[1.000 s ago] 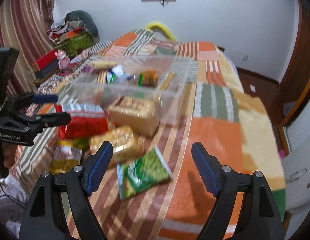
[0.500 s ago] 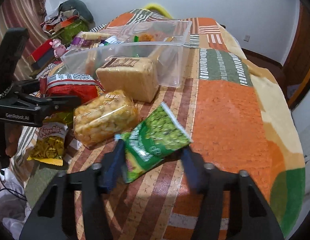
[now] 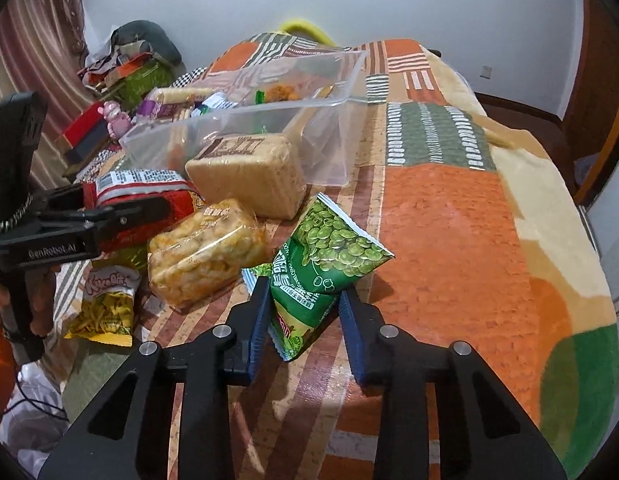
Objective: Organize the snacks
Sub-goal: 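Grasp the green pea bag with the right tool while the left grasps the red chip bag, then lift both held bags and carry them over the clear box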
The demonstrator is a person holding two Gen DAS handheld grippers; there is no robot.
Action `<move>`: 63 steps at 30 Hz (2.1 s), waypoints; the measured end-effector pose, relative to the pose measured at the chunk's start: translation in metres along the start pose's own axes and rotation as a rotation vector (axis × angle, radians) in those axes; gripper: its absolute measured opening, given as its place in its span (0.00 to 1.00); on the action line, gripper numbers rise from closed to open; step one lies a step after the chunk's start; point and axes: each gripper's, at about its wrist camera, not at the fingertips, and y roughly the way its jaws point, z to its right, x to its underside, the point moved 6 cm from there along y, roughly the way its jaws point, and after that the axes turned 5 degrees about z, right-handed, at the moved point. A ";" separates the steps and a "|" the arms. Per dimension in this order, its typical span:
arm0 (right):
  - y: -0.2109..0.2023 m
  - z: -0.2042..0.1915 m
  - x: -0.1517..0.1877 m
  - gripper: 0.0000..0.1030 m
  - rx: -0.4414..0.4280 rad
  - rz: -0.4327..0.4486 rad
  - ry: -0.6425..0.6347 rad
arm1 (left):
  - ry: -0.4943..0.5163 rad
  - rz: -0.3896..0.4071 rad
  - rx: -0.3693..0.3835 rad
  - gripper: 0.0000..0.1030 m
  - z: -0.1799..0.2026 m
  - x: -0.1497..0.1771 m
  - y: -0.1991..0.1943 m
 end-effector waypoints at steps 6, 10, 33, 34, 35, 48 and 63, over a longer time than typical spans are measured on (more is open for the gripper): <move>-0.014 0.002 -0.008 0.29 0.008 0.039 0.003 | 0.005 0.039 -0.019 0.61 0.005 -0.002 -0.018; -0.025 0.000 -0.016 0.29 0.011 0.072 0.000 | -0.010 0.076 -0.039 0.61 -0.001 -0.004 -0.036; -0.030 -0.016 -0.088 0.29 0.016 0.215 -0.052 | -0.113 0.265 -0.082 0.61 -0.027 -0.076 -0.073; -0.028 -0.017 -0.092 0.29 0.015 0.217 -0.055 | -0.112 0.265 -0.085 0.61 -0.028 -0.080 -0.070; -0.024 -0.018 -0.096 0.29 0.013 0.217 -0.058 | -0.114 0.265 -0.084 0.61 -0.029 -0.083 -0.067; 0.034 -0.022 -0.121 0.29 -0.005 0.134 -0.104 | -0.108 0.222 -0.079 0.61 -0.037 -0.113 -0.009; 0.063 -0.021 -0.117 0.31 -0.011 0.039 -0.118 | -0.027 0.170 -0.101 0.63 -0.030 -0.110 0.027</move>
